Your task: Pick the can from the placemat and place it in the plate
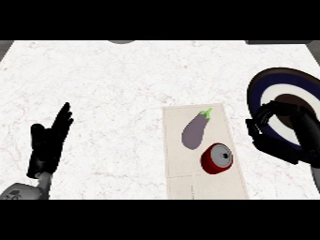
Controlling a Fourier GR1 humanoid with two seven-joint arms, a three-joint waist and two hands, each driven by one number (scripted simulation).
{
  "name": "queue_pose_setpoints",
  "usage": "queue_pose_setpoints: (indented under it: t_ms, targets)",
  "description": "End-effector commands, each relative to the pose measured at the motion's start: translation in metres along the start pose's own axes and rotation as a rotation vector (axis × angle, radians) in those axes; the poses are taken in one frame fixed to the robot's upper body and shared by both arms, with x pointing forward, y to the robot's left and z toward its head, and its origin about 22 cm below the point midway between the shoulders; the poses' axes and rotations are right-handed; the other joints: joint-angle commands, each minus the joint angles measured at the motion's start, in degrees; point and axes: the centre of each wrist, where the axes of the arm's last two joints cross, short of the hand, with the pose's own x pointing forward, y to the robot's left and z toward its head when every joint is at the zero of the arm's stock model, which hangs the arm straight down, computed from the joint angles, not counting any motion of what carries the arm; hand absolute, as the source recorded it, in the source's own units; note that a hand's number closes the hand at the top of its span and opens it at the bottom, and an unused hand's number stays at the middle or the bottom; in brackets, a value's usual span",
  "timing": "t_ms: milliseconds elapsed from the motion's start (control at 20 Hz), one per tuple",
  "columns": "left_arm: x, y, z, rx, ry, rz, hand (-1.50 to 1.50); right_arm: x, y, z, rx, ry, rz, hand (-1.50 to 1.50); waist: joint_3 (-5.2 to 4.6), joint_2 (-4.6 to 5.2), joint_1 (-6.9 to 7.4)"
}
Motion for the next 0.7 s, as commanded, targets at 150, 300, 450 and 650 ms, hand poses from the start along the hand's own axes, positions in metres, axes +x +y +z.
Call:
queue_pose_setpoints:
  t_ms: [150, 300, 450, 650]
  targets:
    - [-0.005, -0.006, 0.003, 0.018, 0.022, 0.043, 0.00, -0.010, 0.074, 0.040, -0.273, -0.049, -0.522, -1.50, 1.24, 1.22, -0.57]
    - [0.002, -0.021, 0.007, -0.003, 0.014, 0.038, 0.00, -0.034, 0.079, 0.066, -0.096, -0.186, -0.462, -1.50, 0.90, 1.28, 0.94]
    - [0.004, 0.006, -0.002, 0.013, 0.026, 0.035, 0.00, -0.049, 0.055, 0.077, 0.057, -0.139, -0.235, -1.50, 0.78, 1.30, 1.07]
    - [0.007, -0.009, 0.002, 0.016, 0.021, 0.031, 0.00, -0.024, 0.027, 0.056, 0.076, -0.087, 0.093, -1.50, 0.64, 1.18, 1.21]
